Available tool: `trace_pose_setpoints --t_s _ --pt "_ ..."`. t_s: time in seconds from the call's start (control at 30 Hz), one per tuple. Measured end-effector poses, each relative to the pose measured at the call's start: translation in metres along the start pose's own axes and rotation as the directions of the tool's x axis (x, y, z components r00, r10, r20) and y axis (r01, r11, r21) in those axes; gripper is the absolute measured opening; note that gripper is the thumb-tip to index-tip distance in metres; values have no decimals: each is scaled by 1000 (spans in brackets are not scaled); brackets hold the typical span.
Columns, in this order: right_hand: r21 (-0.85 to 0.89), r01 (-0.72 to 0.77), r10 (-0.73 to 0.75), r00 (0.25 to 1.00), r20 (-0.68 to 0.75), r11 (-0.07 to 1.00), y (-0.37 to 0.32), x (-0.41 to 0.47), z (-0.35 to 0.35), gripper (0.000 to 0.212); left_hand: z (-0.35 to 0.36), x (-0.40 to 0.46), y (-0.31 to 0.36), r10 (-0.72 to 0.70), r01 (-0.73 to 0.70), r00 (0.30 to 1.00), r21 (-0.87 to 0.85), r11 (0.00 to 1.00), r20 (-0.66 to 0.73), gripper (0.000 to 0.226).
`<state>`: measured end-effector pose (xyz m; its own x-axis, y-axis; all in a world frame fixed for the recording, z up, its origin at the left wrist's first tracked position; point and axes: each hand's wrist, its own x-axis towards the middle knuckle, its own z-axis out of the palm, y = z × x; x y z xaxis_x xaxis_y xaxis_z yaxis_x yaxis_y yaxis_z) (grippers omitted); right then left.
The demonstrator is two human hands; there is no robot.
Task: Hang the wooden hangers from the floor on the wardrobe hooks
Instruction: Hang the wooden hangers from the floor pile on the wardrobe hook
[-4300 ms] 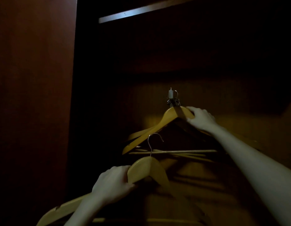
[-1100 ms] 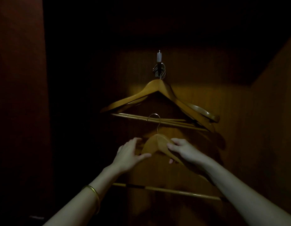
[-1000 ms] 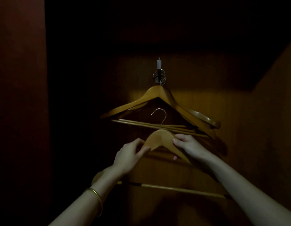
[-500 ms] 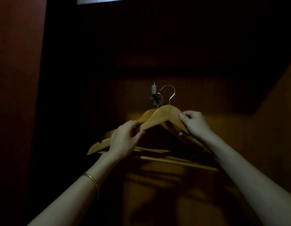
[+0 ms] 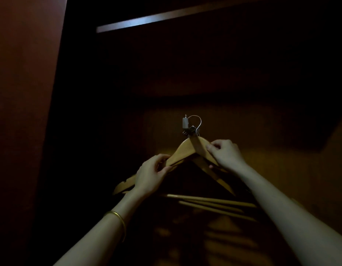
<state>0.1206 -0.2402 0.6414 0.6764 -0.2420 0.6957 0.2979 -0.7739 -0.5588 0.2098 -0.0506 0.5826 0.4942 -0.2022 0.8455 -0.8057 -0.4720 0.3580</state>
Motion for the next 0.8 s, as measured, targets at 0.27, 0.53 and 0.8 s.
trace_pose_setpoints --t_s 0.27,0.53,0.8 --pt "-67 32 -29 999 40 997 7 -9 18 33 -1 -4 -19 -56 63 992 -61 996 116 32" --pt "-185 101 -102 995 5 978 12 -20 17 43 8 -9 -19 -39 42 998 -50 998 58 33" --pt "-185 96 -94 995 17 978 16 -19 16 42 10 -8 -23 -41 42 999 -36 998 6 33"
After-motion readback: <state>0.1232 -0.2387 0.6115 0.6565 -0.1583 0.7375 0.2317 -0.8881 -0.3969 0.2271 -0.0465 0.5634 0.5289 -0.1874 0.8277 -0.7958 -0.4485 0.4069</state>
